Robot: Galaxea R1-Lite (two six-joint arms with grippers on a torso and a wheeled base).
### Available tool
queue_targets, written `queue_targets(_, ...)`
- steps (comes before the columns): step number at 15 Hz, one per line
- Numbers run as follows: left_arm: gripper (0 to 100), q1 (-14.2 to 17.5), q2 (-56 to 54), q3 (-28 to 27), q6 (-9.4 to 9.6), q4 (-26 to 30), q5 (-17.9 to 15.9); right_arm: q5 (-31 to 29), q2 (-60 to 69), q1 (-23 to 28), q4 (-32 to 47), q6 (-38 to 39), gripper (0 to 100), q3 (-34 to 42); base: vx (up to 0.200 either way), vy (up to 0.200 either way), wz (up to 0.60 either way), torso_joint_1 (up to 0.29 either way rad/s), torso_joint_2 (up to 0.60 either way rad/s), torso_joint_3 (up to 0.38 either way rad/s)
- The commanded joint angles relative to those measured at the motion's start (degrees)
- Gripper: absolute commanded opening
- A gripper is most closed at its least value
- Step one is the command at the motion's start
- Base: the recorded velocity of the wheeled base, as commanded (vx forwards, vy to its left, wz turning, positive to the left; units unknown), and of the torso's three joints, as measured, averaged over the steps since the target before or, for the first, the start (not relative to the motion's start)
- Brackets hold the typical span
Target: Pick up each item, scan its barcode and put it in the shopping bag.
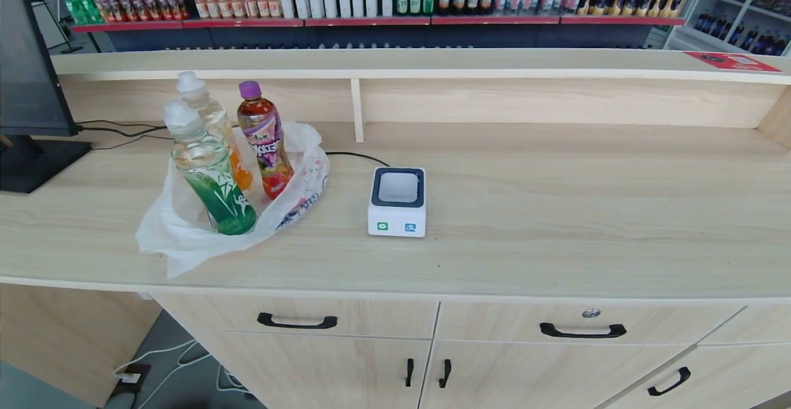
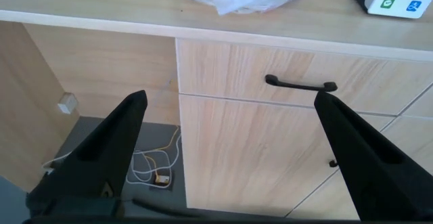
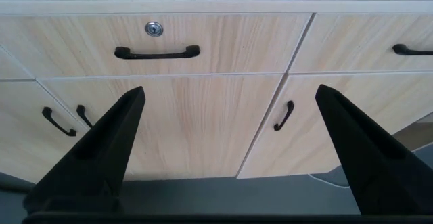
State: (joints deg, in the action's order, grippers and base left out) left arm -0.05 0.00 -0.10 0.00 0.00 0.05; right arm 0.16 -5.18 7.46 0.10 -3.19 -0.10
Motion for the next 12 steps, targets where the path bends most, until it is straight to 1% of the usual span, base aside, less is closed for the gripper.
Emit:
queue_targets(1,100,-0.04,0.00,0.01,-0.09,0.00,0.04,0.02,-0.27,0.01,-0.01,-0.06,100,-0.08,0.000,0.000,0.00,0.000,0.00,0.000)
queue_targets(12,100,0.05,0.00,0.01,-0.18,0.00,0.04,0.02,-0.18,0.01,-0.01,0.38,100,-0.08,-0.200,0.000,0.00,0.000,0.00,0.001)
